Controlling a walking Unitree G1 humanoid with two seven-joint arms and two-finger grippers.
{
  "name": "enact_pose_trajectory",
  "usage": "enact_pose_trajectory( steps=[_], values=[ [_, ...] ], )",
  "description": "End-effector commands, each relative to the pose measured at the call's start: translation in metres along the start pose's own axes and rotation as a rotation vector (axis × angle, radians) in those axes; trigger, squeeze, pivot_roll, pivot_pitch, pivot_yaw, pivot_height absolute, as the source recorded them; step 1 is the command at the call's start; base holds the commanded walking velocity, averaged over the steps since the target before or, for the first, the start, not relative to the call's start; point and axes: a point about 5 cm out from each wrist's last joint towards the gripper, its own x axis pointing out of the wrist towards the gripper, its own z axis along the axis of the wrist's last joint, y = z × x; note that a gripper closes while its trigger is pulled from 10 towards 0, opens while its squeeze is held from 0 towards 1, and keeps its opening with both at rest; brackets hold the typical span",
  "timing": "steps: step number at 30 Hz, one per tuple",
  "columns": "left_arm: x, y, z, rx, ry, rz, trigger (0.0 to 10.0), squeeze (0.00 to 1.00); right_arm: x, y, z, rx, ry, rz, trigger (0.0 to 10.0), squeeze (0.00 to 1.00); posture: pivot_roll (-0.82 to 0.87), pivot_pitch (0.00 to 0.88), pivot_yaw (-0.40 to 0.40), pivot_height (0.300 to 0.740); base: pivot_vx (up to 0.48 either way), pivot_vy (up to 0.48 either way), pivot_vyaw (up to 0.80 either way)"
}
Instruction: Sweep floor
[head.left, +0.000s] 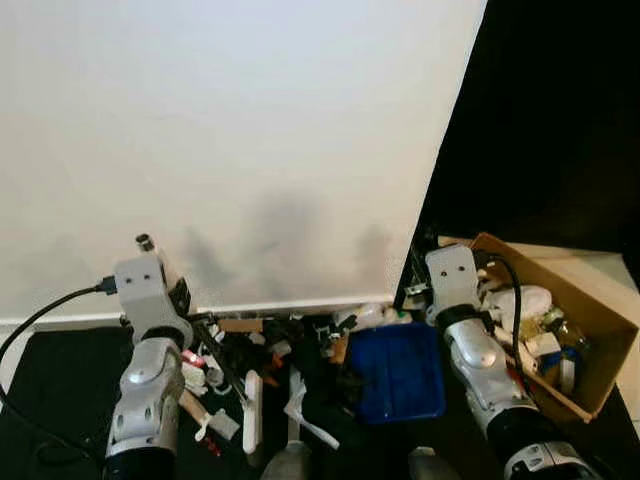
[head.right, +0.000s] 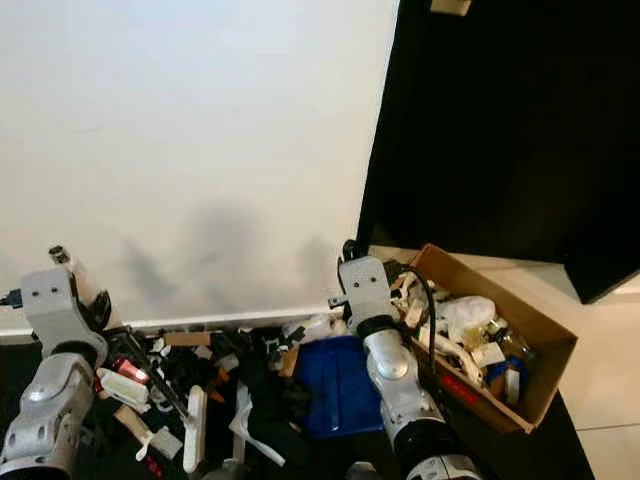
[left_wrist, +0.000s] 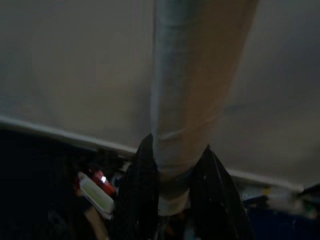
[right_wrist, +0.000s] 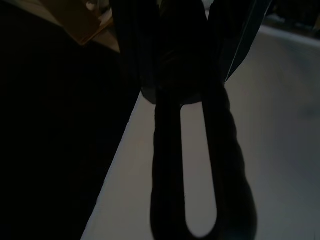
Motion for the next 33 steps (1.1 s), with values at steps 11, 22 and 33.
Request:
enact_pose_trajectory(
  steps=[11,22,33],
  values=[
    [-0.002,-0.052,-0.044,-0.475,0.181,-0.236,10.0,0.0,-0.002,0.009,-0.002,0.026,0.007,0.024,10.0,0.0,0.06,0.321,0.062,0.74,0.0,0.0,0.0],
    [0.0,-0.093,-0.022,-0.674,0.117,-0.407,10.0,0.0,-0.002,0.008,-0.002,0.035,0.004,0.021,10.0,0.0,0.06,0.324,0.063,0.74,0.0,0.0,0.0],
    [0.002,-0.104,-0.007,-0.736,0.084,-0.453,10.0,0.0,-0.002,0.011,-0.002,0.043,0.007,0.024,10.0,0.0,0.07,0.325,0.066,0.74,0.0,0.0,0.0]
  ],
)
